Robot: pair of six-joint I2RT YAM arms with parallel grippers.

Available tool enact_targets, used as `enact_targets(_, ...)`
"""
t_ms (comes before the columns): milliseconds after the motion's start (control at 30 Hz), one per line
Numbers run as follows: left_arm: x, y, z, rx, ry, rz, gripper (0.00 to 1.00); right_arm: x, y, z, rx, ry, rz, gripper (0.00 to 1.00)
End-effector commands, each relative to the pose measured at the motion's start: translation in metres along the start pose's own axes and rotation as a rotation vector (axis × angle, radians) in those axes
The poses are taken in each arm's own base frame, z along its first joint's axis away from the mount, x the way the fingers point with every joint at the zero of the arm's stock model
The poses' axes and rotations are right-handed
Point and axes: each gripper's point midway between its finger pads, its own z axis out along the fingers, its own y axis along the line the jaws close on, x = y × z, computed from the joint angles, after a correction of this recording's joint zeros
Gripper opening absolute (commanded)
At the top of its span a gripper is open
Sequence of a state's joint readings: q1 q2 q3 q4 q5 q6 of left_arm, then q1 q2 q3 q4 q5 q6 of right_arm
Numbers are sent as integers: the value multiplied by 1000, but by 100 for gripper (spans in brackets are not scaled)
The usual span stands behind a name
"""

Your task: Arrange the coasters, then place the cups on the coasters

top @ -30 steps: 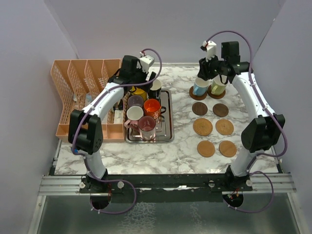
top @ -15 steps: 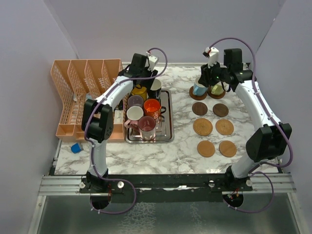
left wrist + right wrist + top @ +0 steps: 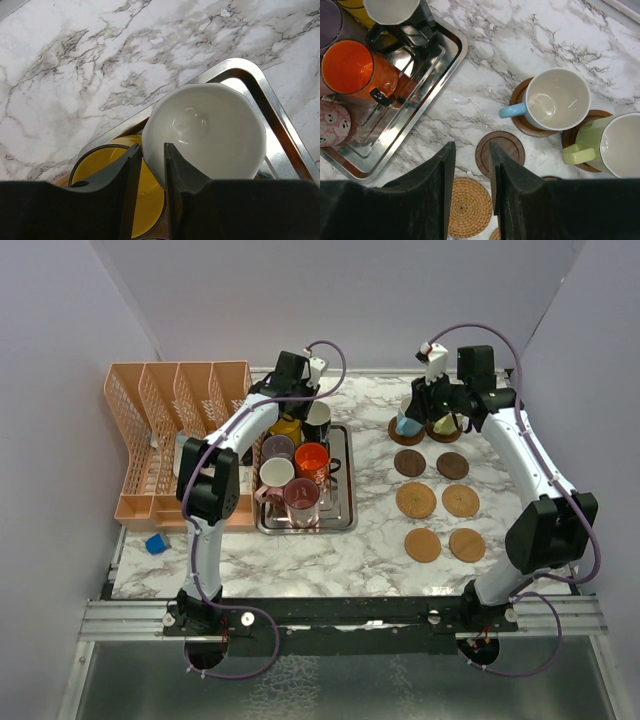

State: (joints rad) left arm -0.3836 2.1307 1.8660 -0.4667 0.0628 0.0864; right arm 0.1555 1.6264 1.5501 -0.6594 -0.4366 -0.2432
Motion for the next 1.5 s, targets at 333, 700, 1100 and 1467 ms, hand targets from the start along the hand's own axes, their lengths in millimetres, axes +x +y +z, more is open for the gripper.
enact_targets(333,-24,-27,1,97,-48,-39,0,-15,17,-8,-56,-119,4,38)
enact_targets(700,-86,-50,-35,121,-195,-120,0,-44,22,0,-26,-201,58,57)
enact_targets(1100,-132,-83,-107,1,-399,-150,0,-69,41,25,20,-260,152,62)
enact_targets(1467,-129,-115,-130,-46,-429,-148,0,-50,41,46,27,-186,203,46)
